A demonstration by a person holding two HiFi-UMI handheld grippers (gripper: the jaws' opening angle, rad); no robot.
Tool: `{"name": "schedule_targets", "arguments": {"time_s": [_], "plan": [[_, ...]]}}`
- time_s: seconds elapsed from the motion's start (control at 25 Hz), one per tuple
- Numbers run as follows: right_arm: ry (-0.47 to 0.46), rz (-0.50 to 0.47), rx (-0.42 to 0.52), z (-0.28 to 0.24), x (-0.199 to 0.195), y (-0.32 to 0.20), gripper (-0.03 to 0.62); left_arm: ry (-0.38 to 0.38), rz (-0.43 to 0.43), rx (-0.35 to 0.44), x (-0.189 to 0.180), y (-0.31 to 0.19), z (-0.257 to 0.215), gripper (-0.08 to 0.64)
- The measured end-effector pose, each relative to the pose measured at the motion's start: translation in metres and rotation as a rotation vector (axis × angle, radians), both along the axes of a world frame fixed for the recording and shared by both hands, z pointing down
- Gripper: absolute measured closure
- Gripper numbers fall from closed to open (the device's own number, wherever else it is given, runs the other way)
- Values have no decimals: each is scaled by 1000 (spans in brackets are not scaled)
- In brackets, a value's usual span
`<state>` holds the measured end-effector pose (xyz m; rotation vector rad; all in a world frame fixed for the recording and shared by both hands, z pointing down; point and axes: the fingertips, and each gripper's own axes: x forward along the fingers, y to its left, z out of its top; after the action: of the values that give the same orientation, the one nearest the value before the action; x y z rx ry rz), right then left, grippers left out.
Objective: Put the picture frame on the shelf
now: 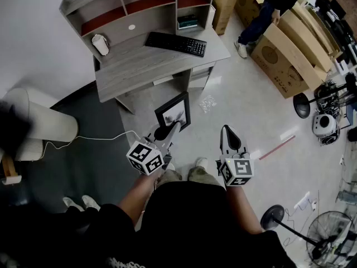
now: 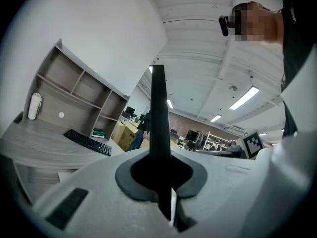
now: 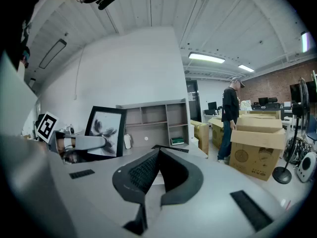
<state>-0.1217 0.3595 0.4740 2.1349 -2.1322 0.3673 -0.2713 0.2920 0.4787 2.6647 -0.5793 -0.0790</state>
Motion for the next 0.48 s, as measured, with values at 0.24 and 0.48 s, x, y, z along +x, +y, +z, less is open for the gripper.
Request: {"name": "schedule_targets", "arguments": {"time_s": [0.24,0.48], "plan": [[-27,25,61,-15,46,7,578,-24,-5,-1,45,10,0,535],[-60,-9,61,-10,94,12,578,-35,-20,1,94,10,-1,535]]}}
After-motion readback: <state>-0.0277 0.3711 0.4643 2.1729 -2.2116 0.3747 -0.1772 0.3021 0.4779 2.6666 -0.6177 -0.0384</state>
